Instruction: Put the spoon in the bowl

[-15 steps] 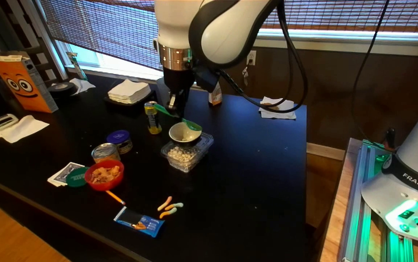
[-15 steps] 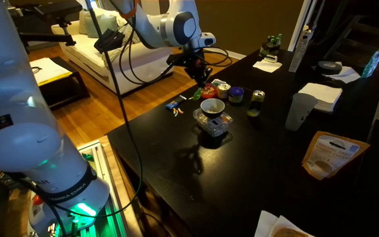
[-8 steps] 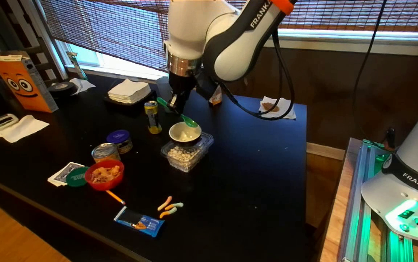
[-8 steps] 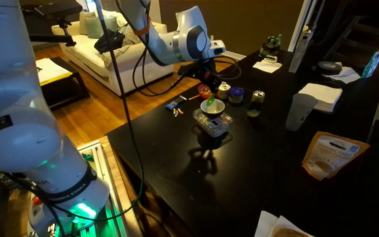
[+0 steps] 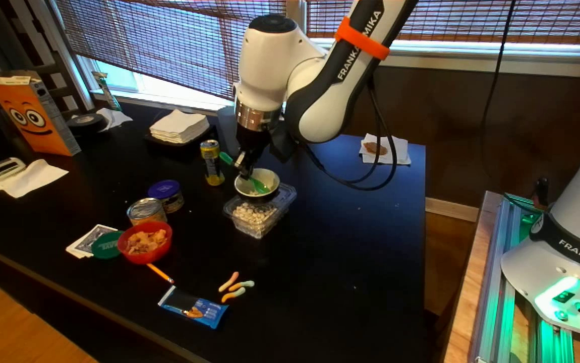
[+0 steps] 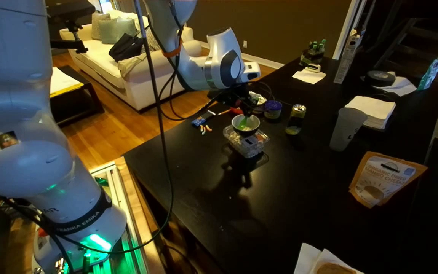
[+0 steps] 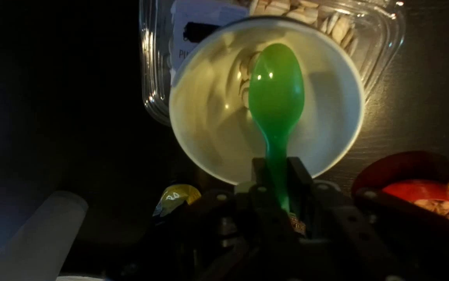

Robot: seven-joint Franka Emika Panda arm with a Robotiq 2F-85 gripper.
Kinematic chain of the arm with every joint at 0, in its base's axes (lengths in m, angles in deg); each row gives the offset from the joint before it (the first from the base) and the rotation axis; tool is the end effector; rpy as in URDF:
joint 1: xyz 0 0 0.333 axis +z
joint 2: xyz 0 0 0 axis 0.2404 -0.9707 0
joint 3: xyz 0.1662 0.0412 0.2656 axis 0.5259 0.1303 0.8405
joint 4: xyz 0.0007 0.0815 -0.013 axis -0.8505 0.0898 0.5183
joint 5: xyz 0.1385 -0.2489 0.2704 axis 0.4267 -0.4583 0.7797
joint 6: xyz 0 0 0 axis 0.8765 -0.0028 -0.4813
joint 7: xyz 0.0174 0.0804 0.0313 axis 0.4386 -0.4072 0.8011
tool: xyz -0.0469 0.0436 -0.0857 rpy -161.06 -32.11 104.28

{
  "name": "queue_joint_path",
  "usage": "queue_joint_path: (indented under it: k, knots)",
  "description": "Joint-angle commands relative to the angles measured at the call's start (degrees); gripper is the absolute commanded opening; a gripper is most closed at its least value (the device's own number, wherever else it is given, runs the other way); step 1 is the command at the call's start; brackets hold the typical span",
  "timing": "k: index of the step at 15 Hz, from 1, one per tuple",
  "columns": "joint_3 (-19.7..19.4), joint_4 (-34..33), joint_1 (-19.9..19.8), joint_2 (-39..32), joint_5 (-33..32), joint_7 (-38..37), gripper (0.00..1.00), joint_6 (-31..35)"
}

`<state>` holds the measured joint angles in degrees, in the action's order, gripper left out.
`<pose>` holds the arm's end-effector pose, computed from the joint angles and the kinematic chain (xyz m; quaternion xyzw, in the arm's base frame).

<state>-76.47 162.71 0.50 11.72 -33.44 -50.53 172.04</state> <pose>0.5561 0.1394 0.2372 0.9746 0.1153 0.1874 0.0419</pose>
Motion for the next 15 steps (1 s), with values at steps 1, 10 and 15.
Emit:
queue_joint_path:
  k: [1,10,15]
  knots:
    - [-1.81,-1.01,1.66,-1.98,-1.25,-2.2,0.04,2.05]
    - [-0.7,-0.27,5.8,3.58,0.11,-1.54,0.75,-8.2]
    - [5.15,1.54,6.36,10.59,7.29,-1.44,1.0,-19.08]
